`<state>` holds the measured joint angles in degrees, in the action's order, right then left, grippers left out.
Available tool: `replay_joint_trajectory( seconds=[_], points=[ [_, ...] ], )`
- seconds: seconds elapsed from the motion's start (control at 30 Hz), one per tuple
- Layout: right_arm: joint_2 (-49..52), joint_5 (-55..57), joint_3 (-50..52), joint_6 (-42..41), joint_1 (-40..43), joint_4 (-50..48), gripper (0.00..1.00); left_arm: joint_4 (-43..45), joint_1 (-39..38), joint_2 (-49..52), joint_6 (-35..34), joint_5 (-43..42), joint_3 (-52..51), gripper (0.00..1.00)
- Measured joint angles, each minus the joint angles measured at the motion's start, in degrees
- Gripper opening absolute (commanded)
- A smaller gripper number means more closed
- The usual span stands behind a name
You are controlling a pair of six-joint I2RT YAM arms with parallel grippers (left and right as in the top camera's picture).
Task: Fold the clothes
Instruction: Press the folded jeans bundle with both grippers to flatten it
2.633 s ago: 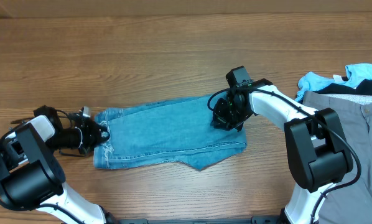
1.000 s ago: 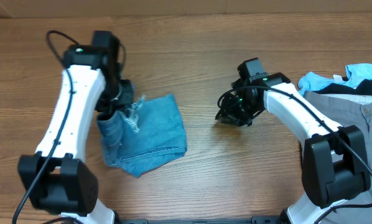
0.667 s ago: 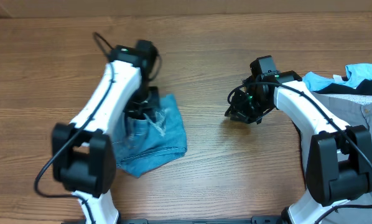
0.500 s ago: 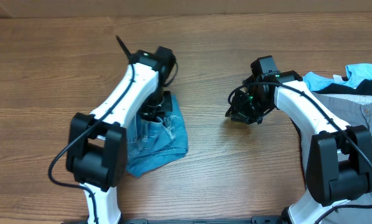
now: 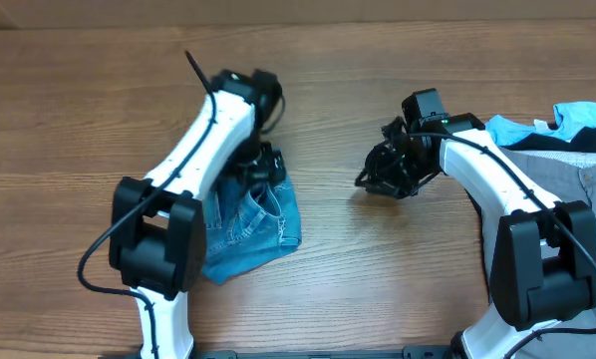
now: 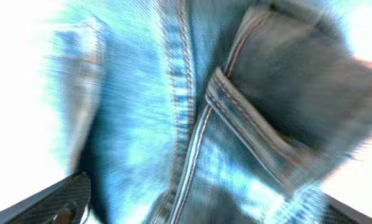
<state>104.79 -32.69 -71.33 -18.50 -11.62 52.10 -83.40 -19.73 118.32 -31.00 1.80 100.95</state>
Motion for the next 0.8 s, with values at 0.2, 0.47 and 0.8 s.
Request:
replay_joint_trajectory(
  seconds=[0.2,0.47,0.8],
  points=[
    [-0.1,-14.6,0.0,9.2,-0.2,-1.5,0.42,-5.9,5.0,-0.8,3.5,0.2,10.6,1.00],
    [-5.0,-19.2,-0.1,8.9,-10.8,-10.8,0.53,-7.8,7.8,-4.6,7.2,0.4,13.9,0.96],
    [-5.0,1.4,-0.3,-0.7,-29.1,-13.1,0.15,-8.3,7.8,-4.7,10.3,0.4,13.9,0.95]
  ],
)
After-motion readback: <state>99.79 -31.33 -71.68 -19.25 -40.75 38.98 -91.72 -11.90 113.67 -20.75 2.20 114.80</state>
